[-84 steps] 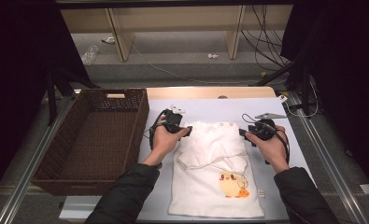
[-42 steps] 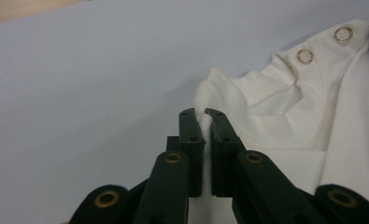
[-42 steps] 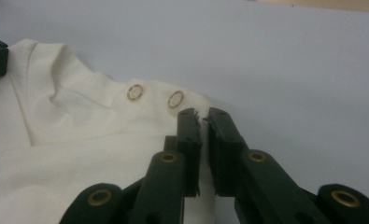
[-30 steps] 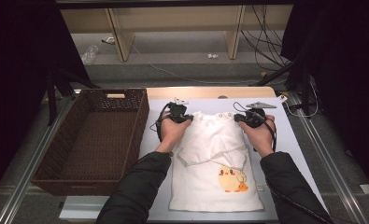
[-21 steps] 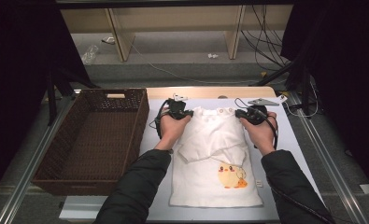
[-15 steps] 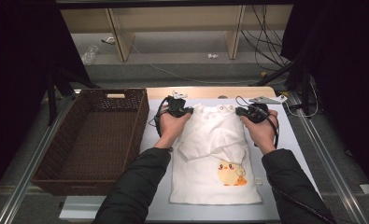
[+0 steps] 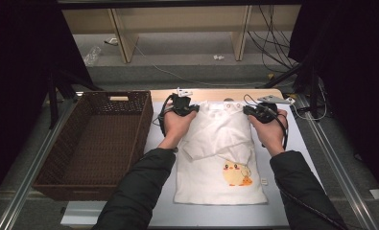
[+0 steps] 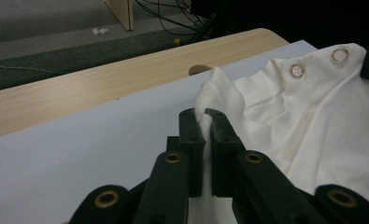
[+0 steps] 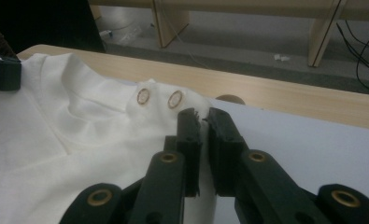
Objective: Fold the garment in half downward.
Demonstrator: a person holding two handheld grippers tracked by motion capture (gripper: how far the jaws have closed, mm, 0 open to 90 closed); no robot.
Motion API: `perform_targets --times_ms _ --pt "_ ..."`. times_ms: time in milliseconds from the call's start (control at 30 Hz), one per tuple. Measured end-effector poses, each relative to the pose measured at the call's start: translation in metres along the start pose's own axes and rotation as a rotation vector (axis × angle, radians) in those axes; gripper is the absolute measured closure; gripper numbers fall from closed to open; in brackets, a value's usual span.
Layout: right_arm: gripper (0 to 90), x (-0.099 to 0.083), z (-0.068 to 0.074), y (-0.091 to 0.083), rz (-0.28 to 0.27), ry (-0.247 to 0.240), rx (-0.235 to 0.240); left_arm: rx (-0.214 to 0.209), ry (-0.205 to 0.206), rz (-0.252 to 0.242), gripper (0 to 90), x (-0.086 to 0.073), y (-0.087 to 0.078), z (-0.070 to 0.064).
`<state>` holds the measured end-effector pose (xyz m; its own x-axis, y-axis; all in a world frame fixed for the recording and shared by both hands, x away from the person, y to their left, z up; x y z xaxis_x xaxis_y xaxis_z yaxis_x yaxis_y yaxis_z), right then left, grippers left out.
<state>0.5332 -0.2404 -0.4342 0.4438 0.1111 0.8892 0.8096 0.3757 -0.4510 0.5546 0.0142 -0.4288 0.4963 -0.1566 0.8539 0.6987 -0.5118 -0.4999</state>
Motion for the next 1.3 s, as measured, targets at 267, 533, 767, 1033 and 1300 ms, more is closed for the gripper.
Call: perform_targets --times_ms 267,533,767,1033,1300 --pt "84.1 0.005 -0.001 -0.004 -0.022 -0.002 -0.003 -0.002 -0.001 -0.013 85.4 0.005 -0.002 0.001" --pt "84.1 0.008 -0.001 -0.004 -0.034 -0.012 -0.011 -0.001 0.008 -0.013 85.4 0.009 -0.003 0.001" --pt "84.1 0.004 -0.002 -0.005 -0.038 -0.011 -0.011 -0.022 -0.005 -0.017 85.4 0.006 -0.002 0.000" --pt "84.1 -0.002 -0.002 -0.005 -0.033 -0.025 -0.005 -0.032 -0.006 -0.014 85.4 0.000 -0.003 0.001" --pt "84.1 -0.009 0.001 -0.011 -0.023 -0.037 0.013 -0.045 -0.010 -0.023 85.4 -0.009 -0.008 0.002"
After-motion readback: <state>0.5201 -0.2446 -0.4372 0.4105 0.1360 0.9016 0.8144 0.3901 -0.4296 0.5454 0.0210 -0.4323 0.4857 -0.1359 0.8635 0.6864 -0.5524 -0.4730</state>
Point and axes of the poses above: each handheld gripper's, and its own axes: y roughly forward along the jaws, x roughly out of its top, z roughly to its left, the point moved 4 cm from there along y, roughly forward along the jaws, and after that the axes turned 1 degree about -z, right-handed, at the moved point
